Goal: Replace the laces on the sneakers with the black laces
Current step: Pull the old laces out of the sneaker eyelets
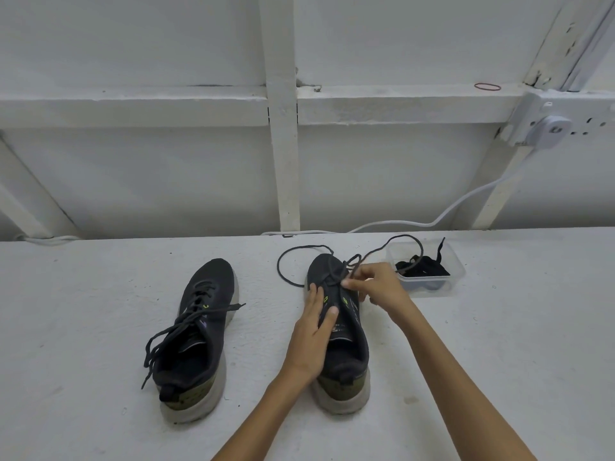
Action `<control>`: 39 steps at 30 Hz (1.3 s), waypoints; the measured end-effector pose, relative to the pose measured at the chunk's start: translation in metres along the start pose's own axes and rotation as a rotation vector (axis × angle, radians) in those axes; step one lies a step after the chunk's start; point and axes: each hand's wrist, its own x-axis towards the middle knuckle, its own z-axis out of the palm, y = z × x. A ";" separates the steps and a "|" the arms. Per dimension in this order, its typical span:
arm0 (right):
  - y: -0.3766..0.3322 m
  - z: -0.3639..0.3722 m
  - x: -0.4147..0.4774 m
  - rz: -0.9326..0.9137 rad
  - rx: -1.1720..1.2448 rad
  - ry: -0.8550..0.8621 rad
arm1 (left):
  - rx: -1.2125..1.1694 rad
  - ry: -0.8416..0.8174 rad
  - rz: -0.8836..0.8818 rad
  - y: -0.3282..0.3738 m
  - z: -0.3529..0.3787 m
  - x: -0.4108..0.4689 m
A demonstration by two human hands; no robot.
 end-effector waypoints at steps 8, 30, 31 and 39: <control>-0.008 -0.011 0.006 -0.073 0.261 0.428 | -0.019 0.007 -0.004 0.000 0.000 -0.001; 0.004 0.010 -0.008 -0.045 0.182 0.133 | -0.025 0.023 -0.007 0.000 0.001 -0.002; 0.002 0.005 -0.003 -0.054 0.221 0.205 | -0.027 0.021 -0.008 0.001 0.000 -0.002; -0.007 -0.024 0.004 0.009 0.033 0.152 | -0.029 0.018 -0.011 -0.001 0.000 -0.002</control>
